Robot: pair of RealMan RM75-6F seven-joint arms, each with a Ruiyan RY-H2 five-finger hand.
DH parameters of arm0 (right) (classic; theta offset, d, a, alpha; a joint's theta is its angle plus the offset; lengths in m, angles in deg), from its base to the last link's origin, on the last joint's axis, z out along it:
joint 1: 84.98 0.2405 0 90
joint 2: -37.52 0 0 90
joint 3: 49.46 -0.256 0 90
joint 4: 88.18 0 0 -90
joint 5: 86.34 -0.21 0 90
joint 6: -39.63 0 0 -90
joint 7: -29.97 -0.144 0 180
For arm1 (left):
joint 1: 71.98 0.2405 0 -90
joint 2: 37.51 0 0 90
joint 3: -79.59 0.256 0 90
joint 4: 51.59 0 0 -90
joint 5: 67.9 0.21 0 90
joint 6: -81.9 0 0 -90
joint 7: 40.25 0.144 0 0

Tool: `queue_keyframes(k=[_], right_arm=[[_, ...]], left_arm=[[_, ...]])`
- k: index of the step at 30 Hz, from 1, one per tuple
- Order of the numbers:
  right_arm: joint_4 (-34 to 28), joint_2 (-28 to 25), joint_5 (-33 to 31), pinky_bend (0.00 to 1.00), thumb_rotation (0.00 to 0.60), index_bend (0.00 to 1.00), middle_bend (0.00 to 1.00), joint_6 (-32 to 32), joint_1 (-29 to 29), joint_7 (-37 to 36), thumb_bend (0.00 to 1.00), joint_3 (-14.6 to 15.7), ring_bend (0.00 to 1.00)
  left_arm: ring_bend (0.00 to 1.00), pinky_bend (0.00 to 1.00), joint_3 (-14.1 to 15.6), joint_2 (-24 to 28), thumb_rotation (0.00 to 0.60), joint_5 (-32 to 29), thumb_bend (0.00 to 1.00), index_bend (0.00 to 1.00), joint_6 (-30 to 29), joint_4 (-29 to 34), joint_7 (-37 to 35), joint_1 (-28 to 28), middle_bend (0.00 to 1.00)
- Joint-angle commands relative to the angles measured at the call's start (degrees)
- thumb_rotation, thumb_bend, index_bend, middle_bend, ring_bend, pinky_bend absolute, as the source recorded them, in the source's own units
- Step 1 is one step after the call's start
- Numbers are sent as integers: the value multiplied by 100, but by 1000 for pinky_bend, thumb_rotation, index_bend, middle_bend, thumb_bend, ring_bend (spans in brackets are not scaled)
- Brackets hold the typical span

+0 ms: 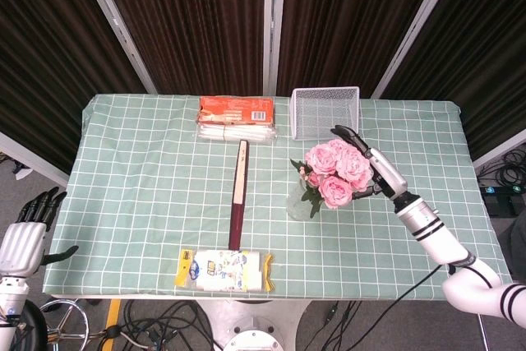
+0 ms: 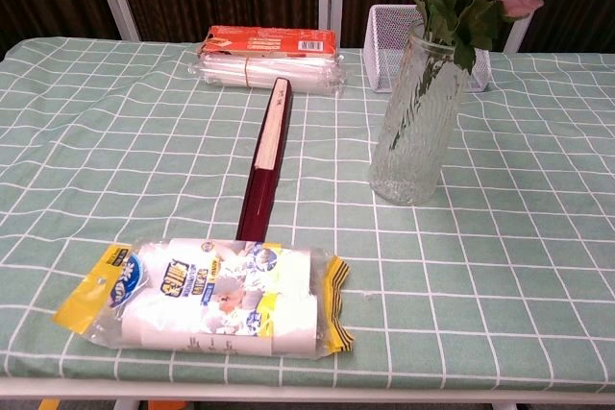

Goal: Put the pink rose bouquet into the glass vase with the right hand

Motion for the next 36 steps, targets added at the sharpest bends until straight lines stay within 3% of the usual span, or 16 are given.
queue_keyframes(k=[1, 6, 10, 14, 18, 22, 29, 36], right_arm=[[-296, -567, 63, 0, 600, 0, 0, -355, -38, 671, 0, 265, 0], [-905, -1367, -494, 0, 600, 0, 0, -973, -138, 2349, 18, 455, 0], [-1392, -1823, -1100, 0, 600, 0, 0, -984, -388, 3951, 26, 578, 0], [-1685, -1886, -1594, 0, 600, 0, 0, -244, -879, 5702, 25, 730, 0], [-1553, -1357, -1786, 0, 600, 0, 0, 975, -1560, 7153, 6, 879, 0], [-822, -563, -1601, 0, 600, 0, 0, 1855, -2238, 7184, 0, 1022, 0], [1113, 758, -1012, 0, 600, 0, 0, 3075, -3037, 6920, 0, 1065, 0], [1462, 947, -763, 0, 600, 0, 0, 3061, -3086, 6463, 0, 922, 0]], left_arm=[[0, 117, -2, 8, 600, 1, 0, 66, -1, 18, 19, -1, 0], [0, 117, -6, 24, 600, 2, 0, 66, 20, 62, 70, -17, 0], [0, 117, -1, 3, 600, 25, 0, 67, 25, 97, 128, -30, 0], [0, 117, -11, 3, 600, 32, 0, 66, 6, 163, 191, -36, 0], [0, 117, -23, 13, 600, 53, 0, 67, -40, 252, 277, -34, 0], [0, 117, -30, 40, 600, 39, 0, 66, 17, 331, 361, -68, 0], [0, 117, -33, 33, 600, 67, 0, 67, 24, 338, 403, -98, 0], [0, 118, 12, -65, 600, 168, 0, 66, -69, 225, 363, -72, 0]])
